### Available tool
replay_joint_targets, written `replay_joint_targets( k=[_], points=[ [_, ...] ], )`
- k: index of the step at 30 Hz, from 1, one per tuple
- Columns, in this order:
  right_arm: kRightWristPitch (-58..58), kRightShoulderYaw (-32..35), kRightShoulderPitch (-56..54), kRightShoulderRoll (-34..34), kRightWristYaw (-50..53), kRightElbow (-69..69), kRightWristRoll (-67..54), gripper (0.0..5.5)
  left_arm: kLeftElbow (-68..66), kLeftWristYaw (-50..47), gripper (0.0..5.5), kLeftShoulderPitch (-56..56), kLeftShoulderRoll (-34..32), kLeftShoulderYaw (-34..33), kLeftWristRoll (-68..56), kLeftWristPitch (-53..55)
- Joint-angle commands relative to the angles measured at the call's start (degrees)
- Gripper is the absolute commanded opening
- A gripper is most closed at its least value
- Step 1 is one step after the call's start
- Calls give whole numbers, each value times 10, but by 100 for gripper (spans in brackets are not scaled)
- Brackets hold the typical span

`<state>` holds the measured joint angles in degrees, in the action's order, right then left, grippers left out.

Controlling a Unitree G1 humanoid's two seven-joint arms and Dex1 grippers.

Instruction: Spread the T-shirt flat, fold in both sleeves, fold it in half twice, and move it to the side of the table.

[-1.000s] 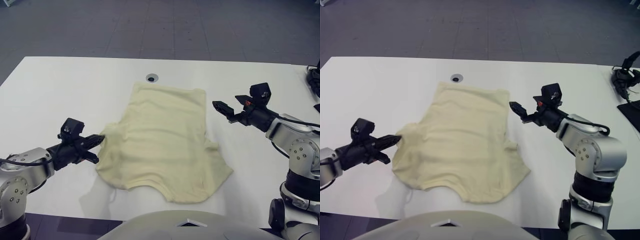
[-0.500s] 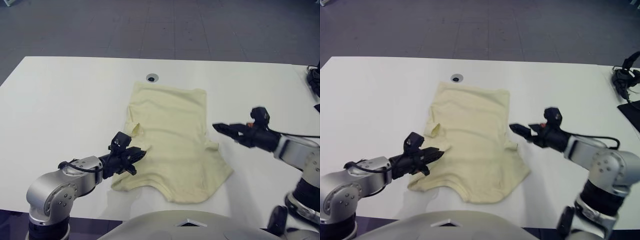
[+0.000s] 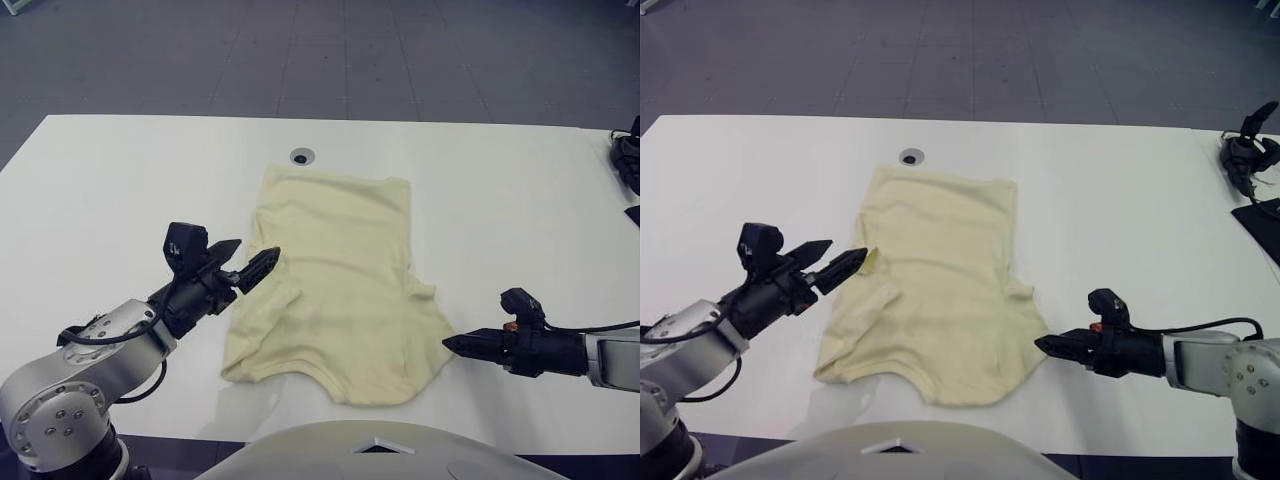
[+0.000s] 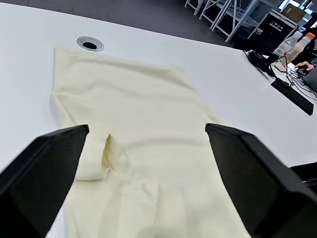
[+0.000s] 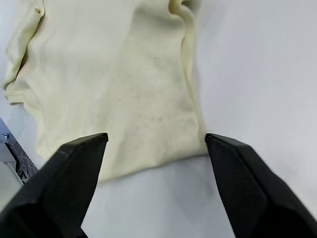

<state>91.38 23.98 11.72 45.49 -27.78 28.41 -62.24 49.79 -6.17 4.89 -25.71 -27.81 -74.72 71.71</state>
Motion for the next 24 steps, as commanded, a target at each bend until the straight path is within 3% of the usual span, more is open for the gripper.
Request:
replay_joint_targets(
  k=[1,3,16,24],
  points=[
    [8,-18,-2,-4,16,-6,16,285,-21,-38,519,-8,-47,2,-48,-32],
    [6,-19,-7,-8,20,-9,22,250,-30,-53,540,-10,-69,9,-69,-48],
    [-11,-42,-55,27,-5,-48,67,14,-36,-110,540,34,-150,44,-129,-152],
    [-52,-83,-146,89,-53,-132,118,2,-26,-128,540,71,-169,55,-132,-201]
  ],
)
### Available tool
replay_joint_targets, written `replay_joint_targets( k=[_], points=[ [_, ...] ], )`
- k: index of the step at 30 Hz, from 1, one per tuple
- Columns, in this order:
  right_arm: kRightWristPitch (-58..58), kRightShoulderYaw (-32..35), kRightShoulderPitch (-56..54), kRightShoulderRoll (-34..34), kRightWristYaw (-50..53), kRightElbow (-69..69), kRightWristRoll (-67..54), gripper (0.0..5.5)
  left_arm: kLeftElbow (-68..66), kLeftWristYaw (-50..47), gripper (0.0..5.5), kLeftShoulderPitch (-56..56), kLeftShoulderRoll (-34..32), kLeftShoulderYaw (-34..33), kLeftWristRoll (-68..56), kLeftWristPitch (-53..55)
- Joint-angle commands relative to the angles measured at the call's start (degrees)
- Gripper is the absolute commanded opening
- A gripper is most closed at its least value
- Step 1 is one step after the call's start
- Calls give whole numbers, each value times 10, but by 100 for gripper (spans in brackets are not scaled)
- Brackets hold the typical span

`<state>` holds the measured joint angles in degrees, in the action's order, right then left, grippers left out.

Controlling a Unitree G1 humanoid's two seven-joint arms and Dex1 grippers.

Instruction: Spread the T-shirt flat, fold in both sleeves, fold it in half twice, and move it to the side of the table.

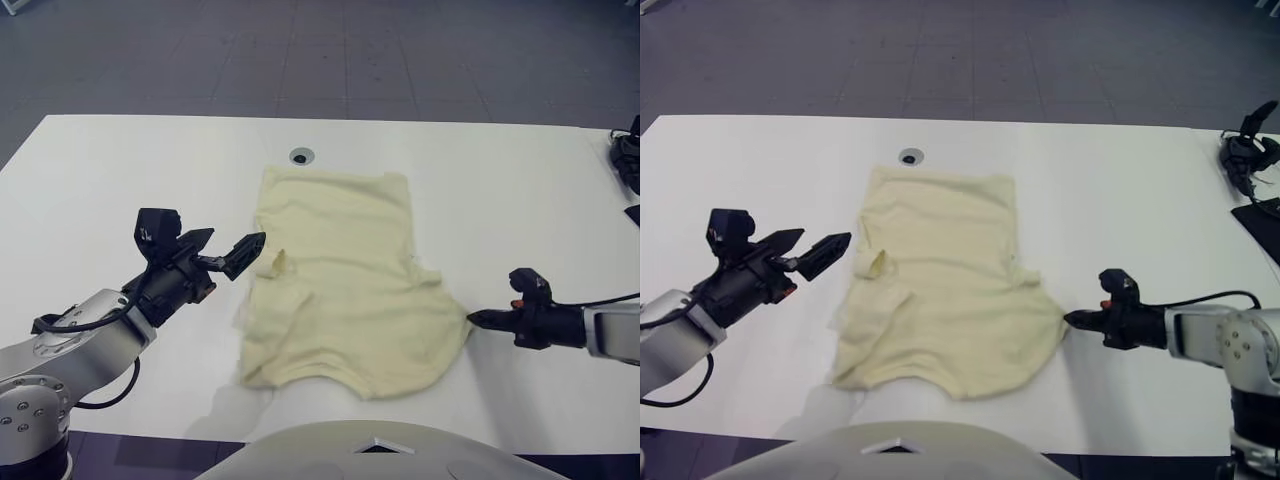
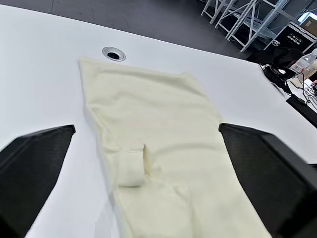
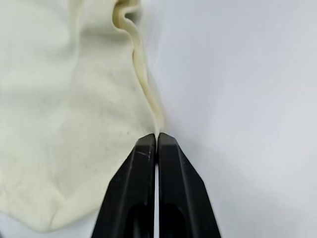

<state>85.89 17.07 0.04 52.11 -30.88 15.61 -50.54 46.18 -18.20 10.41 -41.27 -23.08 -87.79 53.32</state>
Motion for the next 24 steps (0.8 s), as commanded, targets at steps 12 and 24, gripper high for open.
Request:
replay_joint_targets(
  k=[12,24],
  points=[
    [65,-51,-115,-19,-69,85,-109,2,13,-17,540,23,-27,46,7,-60],
    [64,-35,-164,-231,70,66,-93,92,-12,24,540,-3,-88,91,40,-32]
  ],
)
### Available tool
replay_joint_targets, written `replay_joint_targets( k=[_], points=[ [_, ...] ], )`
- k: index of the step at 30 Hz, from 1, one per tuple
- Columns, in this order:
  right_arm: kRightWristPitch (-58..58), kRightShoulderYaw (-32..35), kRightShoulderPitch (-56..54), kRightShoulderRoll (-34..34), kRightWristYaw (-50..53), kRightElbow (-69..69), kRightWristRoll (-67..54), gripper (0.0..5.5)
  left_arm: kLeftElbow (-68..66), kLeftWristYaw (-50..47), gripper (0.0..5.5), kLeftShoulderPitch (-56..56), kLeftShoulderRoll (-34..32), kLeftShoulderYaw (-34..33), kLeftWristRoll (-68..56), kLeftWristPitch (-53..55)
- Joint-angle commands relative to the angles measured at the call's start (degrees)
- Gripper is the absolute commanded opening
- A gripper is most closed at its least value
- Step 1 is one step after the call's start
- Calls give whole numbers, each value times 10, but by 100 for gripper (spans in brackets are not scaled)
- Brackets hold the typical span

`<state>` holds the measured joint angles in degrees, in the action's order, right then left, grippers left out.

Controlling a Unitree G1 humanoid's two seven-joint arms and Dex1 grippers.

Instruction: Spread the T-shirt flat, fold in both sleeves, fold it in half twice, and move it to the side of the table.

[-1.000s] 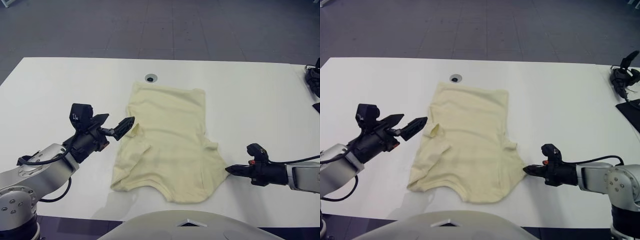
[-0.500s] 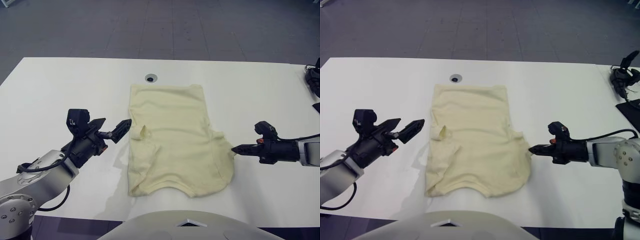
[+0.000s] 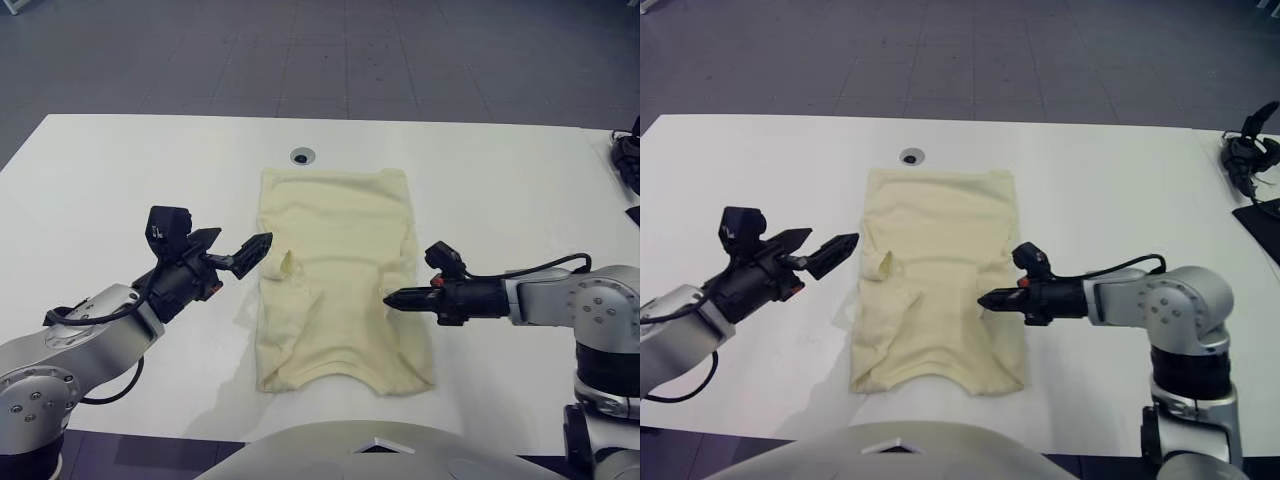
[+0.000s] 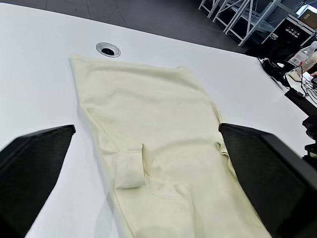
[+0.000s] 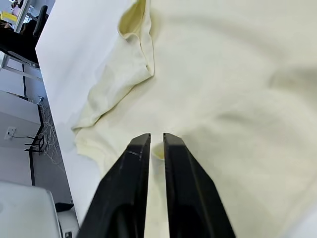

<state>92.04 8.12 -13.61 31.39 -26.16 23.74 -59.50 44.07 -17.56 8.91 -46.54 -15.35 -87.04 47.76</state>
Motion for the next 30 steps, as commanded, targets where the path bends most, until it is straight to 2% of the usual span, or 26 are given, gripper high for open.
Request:
replay_joint_targets(
  k=[1,3,5,9,11,12,15,19,22,27,29,30],
  points=[
    [-2,71,-31,-19,21,-14,-5,110,16,28,540,25,-43,14,46,29],
    [-62,86,-10,27,-17,16,10,147,44,74,540,69,-67,2,90,37],
    [-153,66,51,134,-116,57,56,184,85,155,540,146,-96,-31,158,37],
    [-340,24,238,370,-408,111,162,242,127,369,540,339,-151,-92,351,-18],
    [-408,38,319,427,-506,126,203,274,138,468,540,412,-166,-108,419,-55],
    [-451,38,350,442,-523,122,239,290,142,519,540,447,-174,-110,460,-86],
    [-580,18,394,451,-514,96,350,336,132,601,540,521,-187,-85,601,-197],
    [-717,19,442,415,-494,92,438,407,93,583,540,548,-178,-16,785,-316],
    [-806,5,458,372,-457,92,487,462,81,533,540,513,-139,44,866,-331],
    [-946,-28,470,325,-396,62,576,537,69,509,540,500,-95,152,980,-367],
    [-983,-49,454,305,-371,48,604,540,55,504,506,487,-80,190,1015,-381],
    [-1000,-61,445,294,-358,41,617,519,46,500,481,473,-72,206,1036,-384]
  ],
)
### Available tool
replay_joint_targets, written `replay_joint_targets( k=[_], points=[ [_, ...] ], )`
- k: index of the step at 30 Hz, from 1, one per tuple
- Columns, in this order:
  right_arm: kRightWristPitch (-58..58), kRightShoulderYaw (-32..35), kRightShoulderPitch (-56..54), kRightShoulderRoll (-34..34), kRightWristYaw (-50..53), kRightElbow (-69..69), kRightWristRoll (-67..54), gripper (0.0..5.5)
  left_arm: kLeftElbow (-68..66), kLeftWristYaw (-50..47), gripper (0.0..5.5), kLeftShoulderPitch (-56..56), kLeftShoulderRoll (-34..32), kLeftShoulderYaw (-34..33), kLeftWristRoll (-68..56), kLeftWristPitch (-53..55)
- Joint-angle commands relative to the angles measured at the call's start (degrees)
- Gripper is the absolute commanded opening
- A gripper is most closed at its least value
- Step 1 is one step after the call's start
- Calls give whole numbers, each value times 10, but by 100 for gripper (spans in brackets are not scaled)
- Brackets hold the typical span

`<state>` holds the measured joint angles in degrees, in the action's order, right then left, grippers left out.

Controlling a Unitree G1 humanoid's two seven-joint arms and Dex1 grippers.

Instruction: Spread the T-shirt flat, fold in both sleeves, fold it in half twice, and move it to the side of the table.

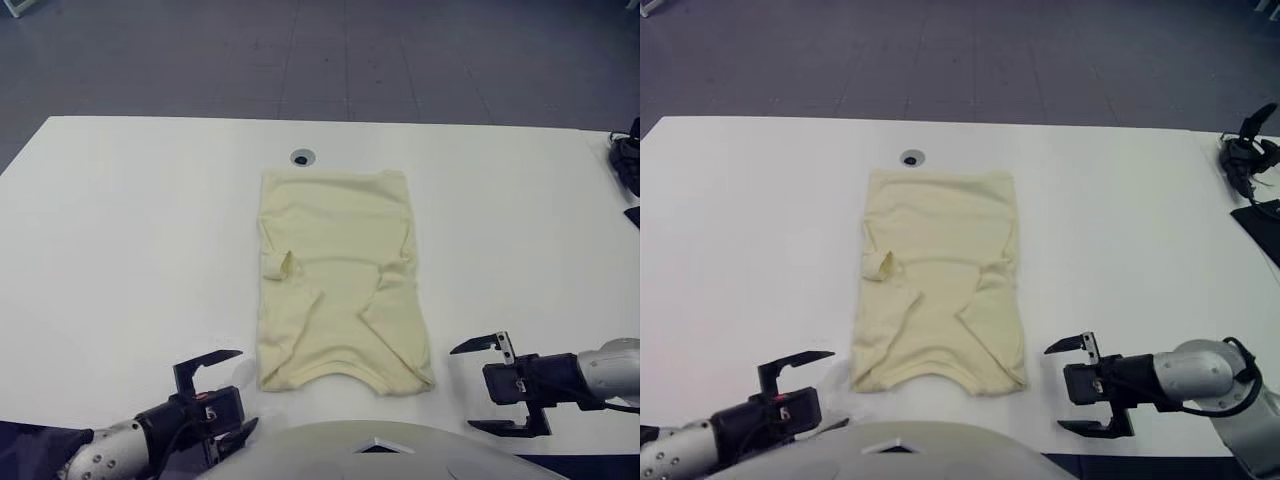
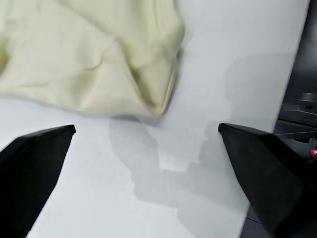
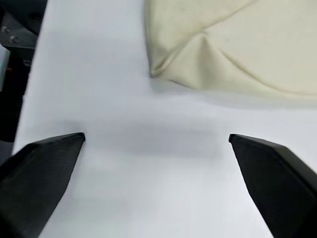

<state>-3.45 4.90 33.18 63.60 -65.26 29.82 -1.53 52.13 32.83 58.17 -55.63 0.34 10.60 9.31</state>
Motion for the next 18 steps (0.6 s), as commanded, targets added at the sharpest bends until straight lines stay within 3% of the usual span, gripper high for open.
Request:
replay_joint_targets(
  k=[1,18],
  points=[
    [-55,-40,-31,-39,43,-23,44,508,-43,-6,462,-32,26,61,76,-1],
    [-52,-112,-72,-80,83,-5,77,208,-96,9,133,-98,65,104,161,-14]
  ],
)
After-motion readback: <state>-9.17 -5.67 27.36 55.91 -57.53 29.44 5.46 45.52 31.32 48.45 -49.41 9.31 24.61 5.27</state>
